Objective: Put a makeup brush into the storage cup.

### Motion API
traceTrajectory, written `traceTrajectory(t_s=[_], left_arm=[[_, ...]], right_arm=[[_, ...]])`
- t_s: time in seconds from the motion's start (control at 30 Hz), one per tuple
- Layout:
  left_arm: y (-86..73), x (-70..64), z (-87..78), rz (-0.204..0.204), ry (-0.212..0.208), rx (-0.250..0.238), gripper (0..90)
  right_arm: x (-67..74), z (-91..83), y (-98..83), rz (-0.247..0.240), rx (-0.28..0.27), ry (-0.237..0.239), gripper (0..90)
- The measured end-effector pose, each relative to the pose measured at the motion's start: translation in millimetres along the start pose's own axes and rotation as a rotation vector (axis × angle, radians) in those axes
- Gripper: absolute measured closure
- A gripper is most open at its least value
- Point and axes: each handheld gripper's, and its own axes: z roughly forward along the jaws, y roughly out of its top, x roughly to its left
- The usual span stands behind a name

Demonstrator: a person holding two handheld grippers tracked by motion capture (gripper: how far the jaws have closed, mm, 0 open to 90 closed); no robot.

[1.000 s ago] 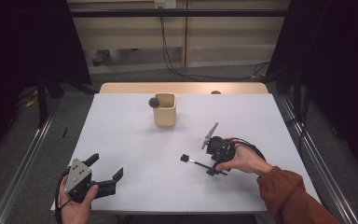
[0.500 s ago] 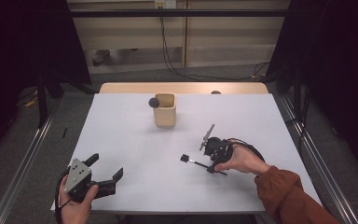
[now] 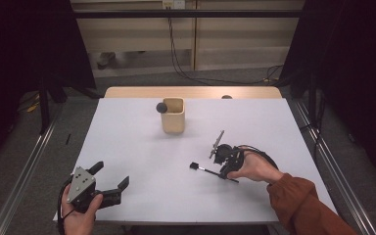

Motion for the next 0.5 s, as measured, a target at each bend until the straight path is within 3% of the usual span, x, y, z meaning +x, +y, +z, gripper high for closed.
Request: traceTrajectory(t_s=[0.23, 0.5], left_arm=[[-0.1, -0.4, -0.3, 0.0, 0.001, 0.001, 3.4], [0.0, 0.2, 0.1, 0.005, 0.001, 0.005, 3.4]], right_arm=[[0.1, 0.6, 1.5, -0.002, 0.012, 0.009, 86.2], [-0.1, 0.0, -0.4, 0.015, 0.003, 0.013, 86.3]])
